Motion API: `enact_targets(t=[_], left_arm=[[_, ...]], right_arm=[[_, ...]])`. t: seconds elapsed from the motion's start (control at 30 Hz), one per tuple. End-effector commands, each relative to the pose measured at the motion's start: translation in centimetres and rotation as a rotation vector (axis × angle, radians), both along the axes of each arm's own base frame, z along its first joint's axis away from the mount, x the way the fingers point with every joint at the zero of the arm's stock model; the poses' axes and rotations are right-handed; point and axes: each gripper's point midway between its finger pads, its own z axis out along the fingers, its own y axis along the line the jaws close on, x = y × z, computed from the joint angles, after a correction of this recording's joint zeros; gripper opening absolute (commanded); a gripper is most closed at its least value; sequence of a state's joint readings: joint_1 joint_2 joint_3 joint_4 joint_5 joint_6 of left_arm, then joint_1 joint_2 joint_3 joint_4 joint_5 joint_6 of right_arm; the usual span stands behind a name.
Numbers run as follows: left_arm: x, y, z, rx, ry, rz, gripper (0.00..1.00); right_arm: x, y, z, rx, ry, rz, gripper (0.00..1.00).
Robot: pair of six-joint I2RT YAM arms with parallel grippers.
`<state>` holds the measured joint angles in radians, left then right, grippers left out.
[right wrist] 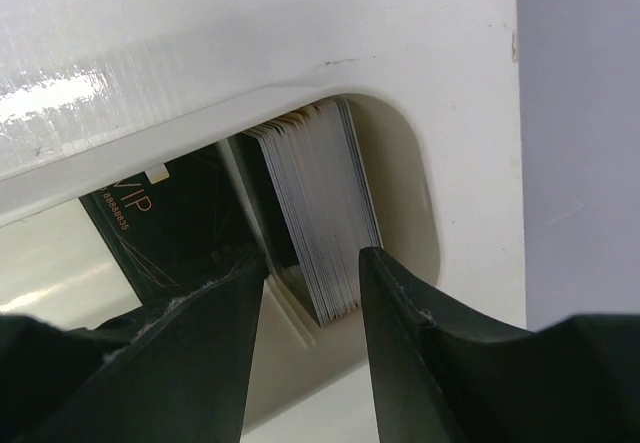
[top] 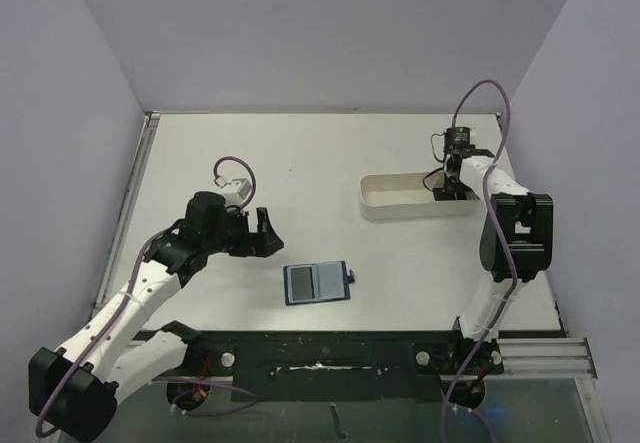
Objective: Put the credit cards into the card holder
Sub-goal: Pick up the credit card from the storage box.
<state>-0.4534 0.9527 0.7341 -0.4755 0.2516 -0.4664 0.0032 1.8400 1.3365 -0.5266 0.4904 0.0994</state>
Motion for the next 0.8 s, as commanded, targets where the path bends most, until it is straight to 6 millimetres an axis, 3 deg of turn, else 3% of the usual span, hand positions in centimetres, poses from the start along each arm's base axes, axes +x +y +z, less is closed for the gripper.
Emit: enact_targets(t=[0.0, 0.4, 0.77], left_arm=[[0.6, -0.1, 1.2, -0.027, -0.049, -0.009, 0.95], [0.6, 0.0, 1.3, -0.026, -0.052, -0.003, 0.95], [0.6, 0.0, 1.2, -0.027, -0.051, -0.004, 0.95]], right_arm=[[1.6, -0.3, 0.9, -0.014, -0.043, 0.018, 0.44], [1.0, -2.1, 0.3, -0.122, 0.017, -0.036, 0.39], [1.6, -1.6, 1.9, -0.128, -0.019, -0.015, 0.22]])
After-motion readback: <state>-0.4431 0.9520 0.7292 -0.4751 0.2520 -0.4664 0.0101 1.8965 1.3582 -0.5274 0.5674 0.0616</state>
